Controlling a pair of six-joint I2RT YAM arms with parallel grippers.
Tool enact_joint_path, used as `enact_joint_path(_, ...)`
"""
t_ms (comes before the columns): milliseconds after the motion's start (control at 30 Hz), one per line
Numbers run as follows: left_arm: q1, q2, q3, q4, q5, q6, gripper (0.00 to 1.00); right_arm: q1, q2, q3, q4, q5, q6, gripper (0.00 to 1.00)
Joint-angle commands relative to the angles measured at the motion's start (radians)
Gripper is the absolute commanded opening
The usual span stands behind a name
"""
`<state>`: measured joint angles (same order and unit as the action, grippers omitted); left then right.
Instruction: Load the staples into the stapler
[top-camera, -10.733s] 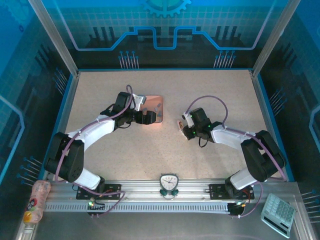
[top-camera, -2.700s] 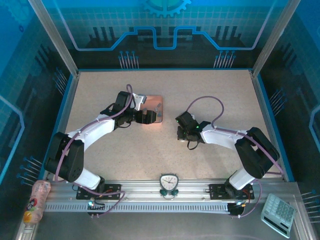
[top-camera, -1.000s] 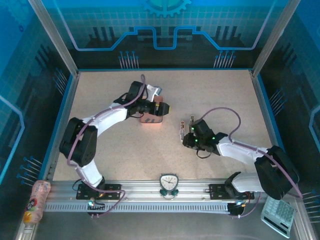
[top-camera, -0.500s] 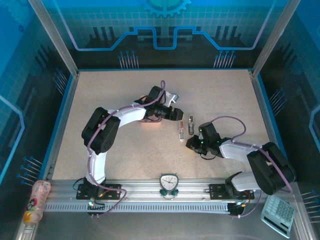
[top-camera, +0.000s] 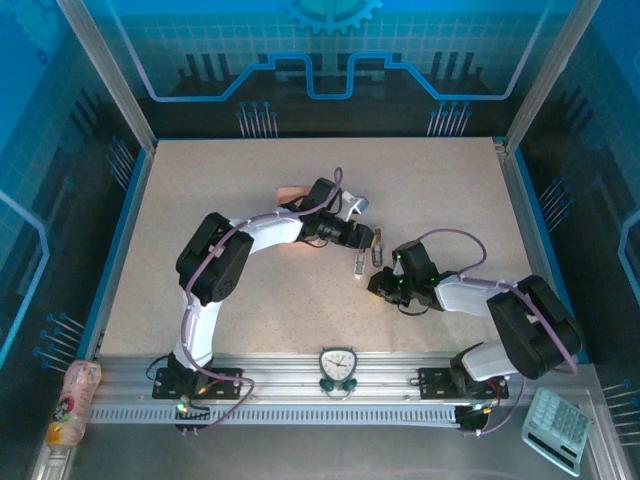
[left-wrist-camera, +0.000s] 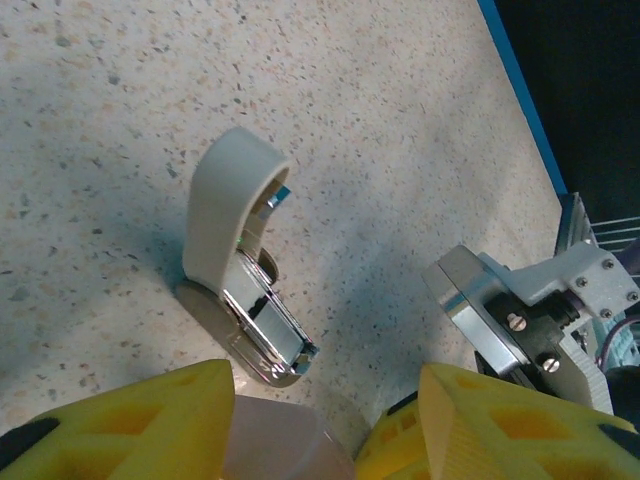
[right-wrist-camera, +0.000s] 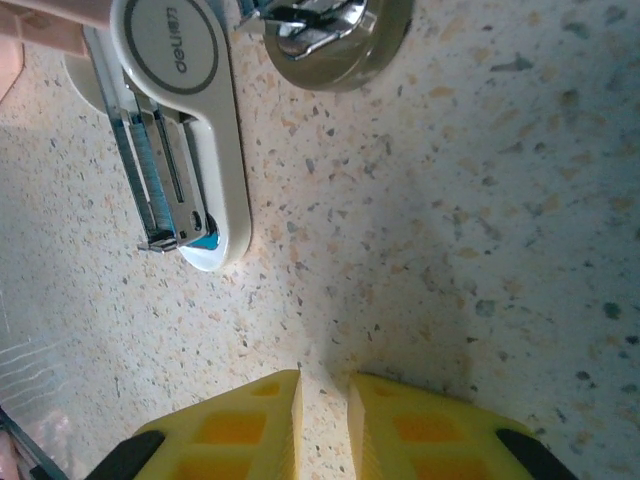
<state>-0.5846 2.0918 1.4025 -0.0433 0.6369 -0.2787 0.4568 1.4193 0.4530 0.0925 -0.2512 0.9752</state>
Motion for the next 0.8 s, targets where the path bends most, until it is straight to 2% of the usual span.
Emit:
enact_joint_path(0,-0.008,-0.028,-0.029,-0.014,0.083,0.049,0.51,-0.011,-0.007,0.024,-0.028,0.055,-0.045,0.21)
enact_joint_path(133,-0.022,-0.035,-0.042,-0.053,0.109,0.104,0.49,-0.020,-0.033,0.030,-0.054,0.054,-0.060,0.21)
enact_joint_path(367,-0.028,-0.079,-0.060,-0.162,0.041,0.179,0.49,-0.024,-0.088,0.065,-0.100,0.044,-0.079,0.26)
enact_joint_path(567,-0.001,-0.169,-0.117,-0.087,-0.025,0.090,0.58,-0.007,-0.114,0.143,-0.190,0.078,-0.108,0.33)
enact_joint_path(767,0.047,-0.250,-0.179,-0.009,-0.049,0.022,0.59,0.000,-0.050,0.227,-0.239,0.089,-0.137,0.40)
